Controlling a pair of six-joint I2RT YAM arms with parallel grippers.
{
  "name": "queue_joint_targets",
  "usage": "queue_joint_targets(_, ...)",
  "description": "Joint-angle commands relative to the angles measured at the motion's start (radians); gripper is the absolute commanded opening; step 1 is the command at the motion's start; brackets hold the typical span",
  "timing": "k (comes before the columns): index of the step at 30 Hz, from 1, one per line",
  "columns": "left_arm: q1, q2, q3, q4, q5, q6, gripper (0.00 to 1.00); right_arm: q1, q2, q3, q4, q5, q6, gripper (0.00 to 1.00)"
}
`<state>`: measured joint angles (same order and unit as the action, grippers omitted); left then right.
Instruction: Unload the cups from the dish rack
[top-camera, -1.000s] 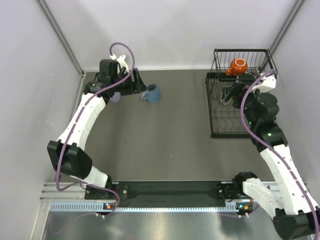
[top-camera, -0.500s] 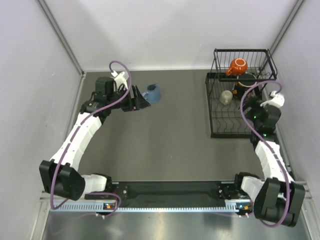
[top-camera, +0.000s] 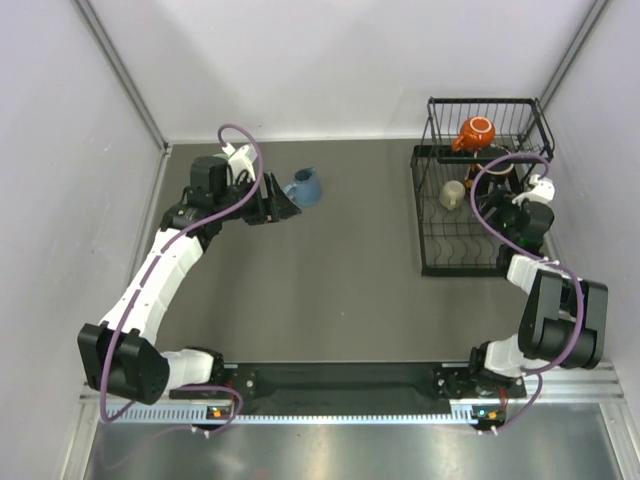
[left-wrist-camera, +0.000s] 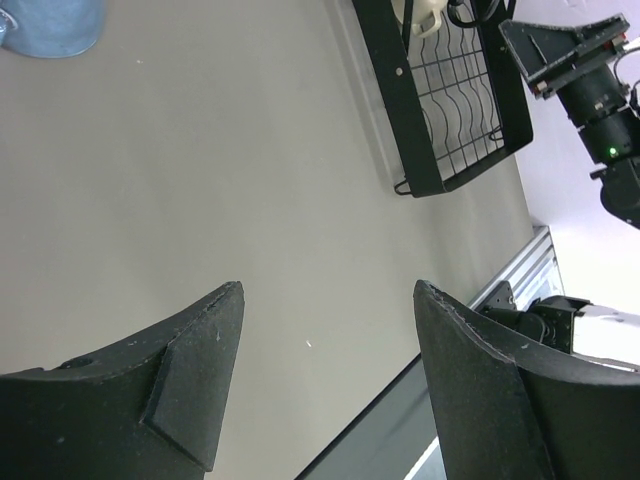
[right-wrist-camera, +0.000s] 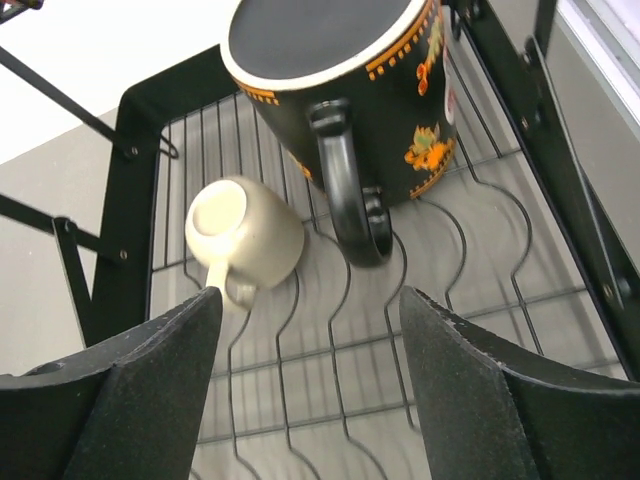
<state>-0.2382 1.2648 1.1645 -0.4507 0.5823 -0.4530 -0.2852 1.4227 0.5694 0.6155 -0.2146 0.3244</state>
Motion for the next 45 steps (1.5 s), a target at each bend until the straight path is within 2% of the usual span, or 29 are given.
queue_joint_targets(1, -0.004, -0.033, -0.009, 0.05, -0.012, 0.017, 0.74, -0.015, 0.05, 0.069, 0.142, -0.057, 0.001, 0.71)
queue_joint_targets(4, -0.003, -0.028, -0.009, 0.053, -0.013, 0.02, 0.74, -0.014, 0.058, 0.09, 0.093, -0.106, 0.027, 0.69)
queue_joint_targets(13, -0.003, -0.012, -0.003, 0.061, -0.007, 0.014, 0.74, 0.035, -0.024, 0.079, -0.068, 0.026, 0.122, 0.63)
queue_joint_targets(18, -0.003, -0.008, 0.001, 0.063, 0.005, 0.01, 0.74, 0.069, -0.039, 0.061, -0.074, 0.046, 0.142, 0.62)
queue_joint_targets(29, -0.003, -0.028, -0.005, 0.061, -0.001, 0.014, 0.74, 0.202, 0.059, 0.079, -0.008, 0.066, 0.019, 0.62)
queue_joint_targets(37, -0.003, -0.035, 0.0, 0.055, -0.009, 0.02, 0.74, 0.208, 0.142, 0.197, -0.114, 0.074, -0.019, 0.6)
queue_joint_targets(41, -0.003, -0.036, 0.004, 0.052, -0.01, 0.022, 0.74, 0.21, 0.171, 0.237, -0.158, 0.081, -0.022, 0.53)
queue_joint_targets(45, -0.001, -0.033, 0.012, 0.049, -0.015, 0.023, 0.74, 0.213, 0.183, 0.259, -0.181, 0.084, -0.025, 0.51)
